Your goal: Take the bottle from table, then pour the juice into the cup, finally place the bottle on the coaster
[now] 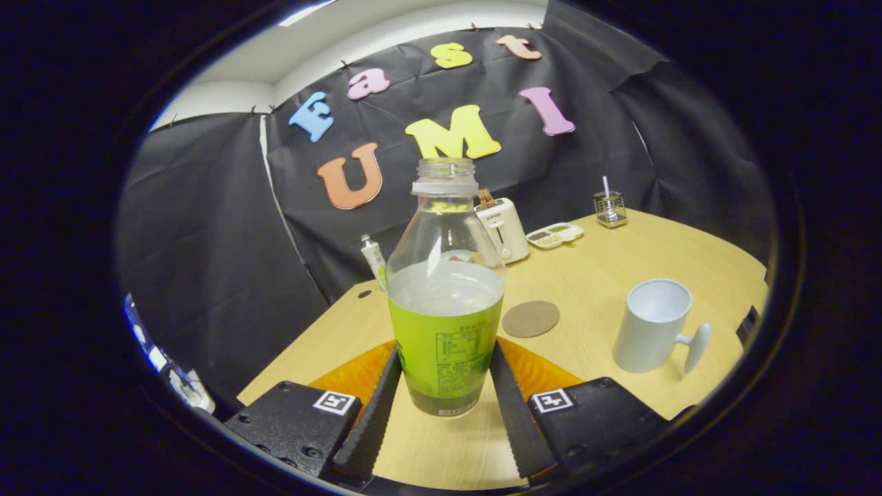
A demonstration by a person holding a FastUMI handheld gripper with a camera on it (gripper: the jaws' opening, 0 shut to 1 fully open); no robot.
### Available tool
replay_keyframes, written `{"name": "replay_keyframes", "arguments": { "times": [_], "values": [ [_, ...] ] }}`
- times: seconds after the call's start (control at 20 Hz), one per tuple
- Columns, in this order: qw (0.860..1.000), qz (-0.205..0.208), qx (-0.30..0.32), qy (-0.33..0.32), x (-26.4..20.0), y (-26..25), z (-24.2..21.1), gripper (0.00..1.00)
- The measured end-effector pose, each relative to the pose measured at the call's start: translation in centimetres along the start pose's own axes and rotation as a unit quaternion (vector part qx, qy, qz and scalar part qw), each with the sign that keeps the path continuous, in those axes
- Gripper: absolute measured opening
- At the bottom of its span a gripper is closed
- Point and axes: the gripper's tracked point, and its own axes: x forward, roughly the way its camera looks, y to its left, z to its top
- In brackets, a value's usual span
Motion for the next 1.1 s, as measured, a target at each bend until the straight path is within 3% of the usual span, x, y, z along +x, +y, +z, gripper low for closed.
{"name": "replay_keyframes", "arguments": {
  "times": [0.2, 0.5, 0.9, 1.1],
  "values": [
    [0.996, 0.031, 0.079, -0.009, 0.0, 0.1, 0.7, 0.78],
    [0.977, 0.068, 0.197, -0.031, 0.4, -0.5, 2.2, 0.78],
    [0.931, 0.13, 0.338, -0.056, 0.0, -0.4, 4.2, 0.77],
    [0.909, 0.141, 0.387, -0.059, 0.3, -0.6, 4.8, 0.77]
  ]
}}
